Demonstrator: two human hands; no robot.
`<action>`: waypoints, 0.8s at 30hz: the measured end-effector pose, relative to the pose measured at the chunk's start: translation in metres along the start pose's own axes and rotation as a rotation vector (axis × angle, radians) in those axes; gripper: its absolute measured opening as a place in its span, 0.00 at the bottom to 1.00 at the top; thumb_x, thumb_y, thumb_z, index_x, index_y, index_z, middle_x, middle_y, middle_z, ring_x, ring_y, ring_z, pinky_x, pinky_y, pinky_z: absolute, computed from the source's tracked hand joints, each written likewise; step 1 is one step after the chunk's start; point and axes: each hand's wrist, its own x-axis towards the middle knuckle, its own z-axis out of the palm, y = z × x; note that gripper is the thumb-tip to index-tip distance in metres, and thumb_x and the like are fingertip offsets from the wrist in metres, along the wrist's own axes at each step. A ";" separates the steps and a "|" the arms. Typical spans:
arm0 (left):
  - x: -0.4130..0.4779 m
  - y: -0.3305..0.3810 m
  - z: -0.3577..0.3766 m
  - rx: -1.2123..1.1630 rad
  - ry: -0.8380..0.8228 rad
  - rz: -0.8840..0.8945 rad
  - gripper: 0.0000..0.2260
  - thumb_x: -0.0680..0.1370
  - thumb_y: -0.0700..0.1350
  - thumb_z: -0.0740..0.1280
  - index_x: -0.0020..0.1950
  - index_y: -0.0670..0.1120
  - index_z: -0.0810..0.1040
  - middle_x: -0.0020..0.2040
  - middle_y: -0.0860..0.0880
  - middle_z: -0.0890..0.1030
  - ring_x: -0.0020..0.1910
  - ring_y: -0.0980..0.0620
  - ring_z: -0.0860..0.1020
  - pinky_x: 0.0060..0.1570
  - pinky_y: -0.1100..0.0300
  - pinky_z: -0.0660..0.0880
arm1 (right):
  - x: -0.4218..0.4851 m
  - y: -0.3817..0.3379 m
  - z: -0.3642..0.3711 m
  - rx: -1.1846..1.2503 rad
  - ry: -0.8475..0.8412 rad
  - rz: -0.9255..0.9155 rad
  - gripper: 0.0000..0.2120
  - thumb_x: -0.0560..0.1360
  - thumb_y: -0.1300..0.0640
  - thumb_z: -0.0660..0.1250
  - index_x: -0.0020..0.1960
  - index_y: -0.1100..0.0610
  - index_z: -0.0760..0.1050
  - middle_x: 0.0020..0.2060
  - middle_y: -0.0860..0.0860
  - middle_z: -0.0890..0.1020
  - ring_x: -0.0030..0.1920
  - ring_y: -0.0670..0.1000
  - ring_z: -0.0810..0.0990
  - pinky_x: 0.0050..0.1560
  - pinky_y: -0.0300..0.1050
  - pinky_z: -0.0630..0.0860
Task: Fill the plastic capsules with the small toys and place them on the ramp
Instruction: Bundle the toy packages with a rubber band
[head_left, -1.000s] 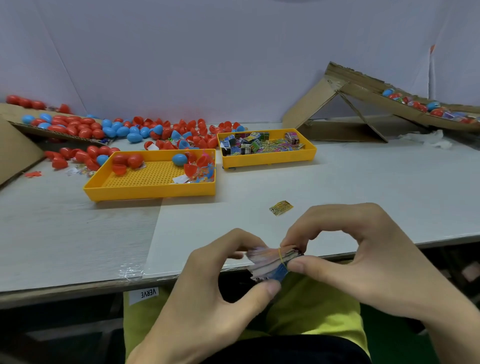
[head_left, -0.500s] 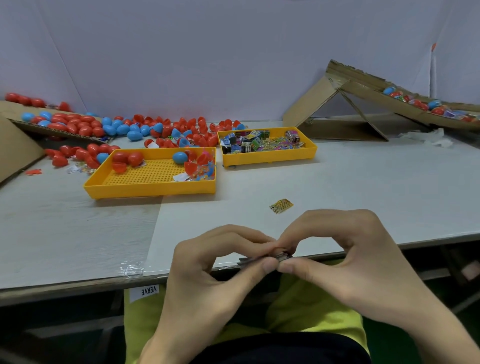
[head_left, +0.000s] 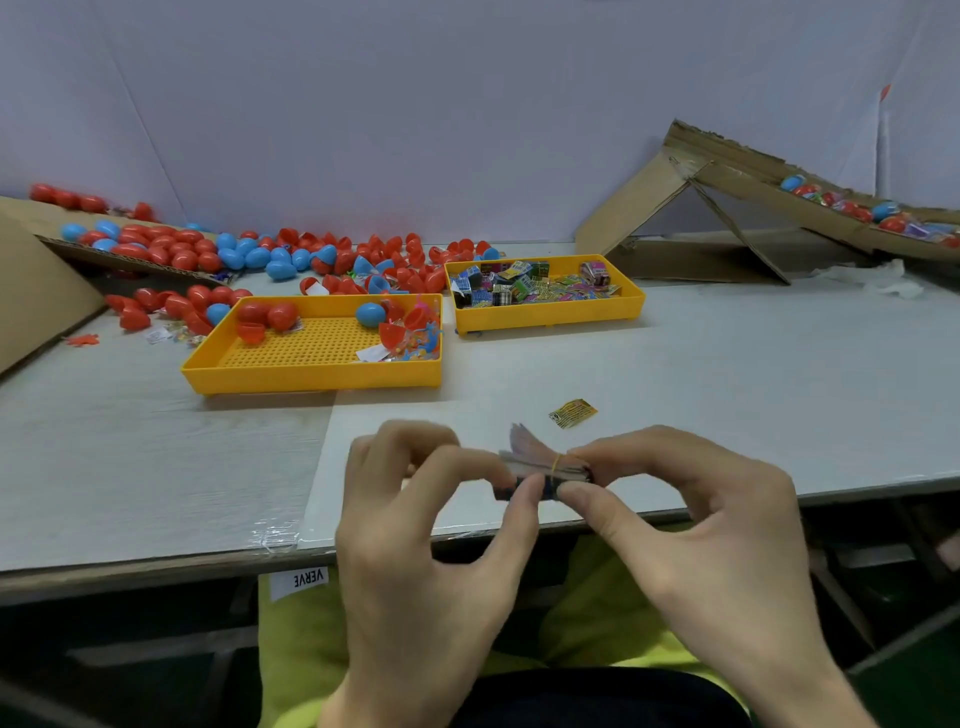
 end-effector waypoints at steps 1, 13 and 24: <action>-0.004 0.000 0.003 0.008 0.047 0.019 0.08 0.71 0.50 0.74 0.41 0.46 0.83 0.41 0.52 0.75 0.42 0.51 0.76 0.42 0.63 0.73 | -0.003 0.000 0.004 0.060 0.042 0.065 0.07 0.67 0.52 0.76 0.43 0.44 0.84 0.40 0.39 0.85 0.45 0.44 0.85 0.47 0.32 0.77; -0.014 -0.007 0.017 -0.158 0.060 0.039 0.03 0.74 0.41 0.75 0.43 0.41 0.85 0.39 0.52 0.83 0.40 0.57 0.80 0.43 0.67 0.75 | -0.020 -0.005 0.032 0.433 0.248 0.223 0.08 0.65 0.55 0.78 0.44 0.50 0.85 0.38 0.49 0.87 0.41 0.49 0.86 0.44 0.37 0.80; -0.019 -0.014 0.026 -0.030 0.135 0.102 0.03 0.75 0.43 0.68 0.45 0.50 0.75 0.35 0.54 0.75 0.35 0.55 0.71 0.39 0.52 0.69 | -0.029 -0.004 0.047 0.283 0.300 0.093 0.11 0.67 0.60 0.77 0.44 0.46 0.83 0.40 0.45 0.86 0.44 0.49 0.85 0.47 0.36 0.78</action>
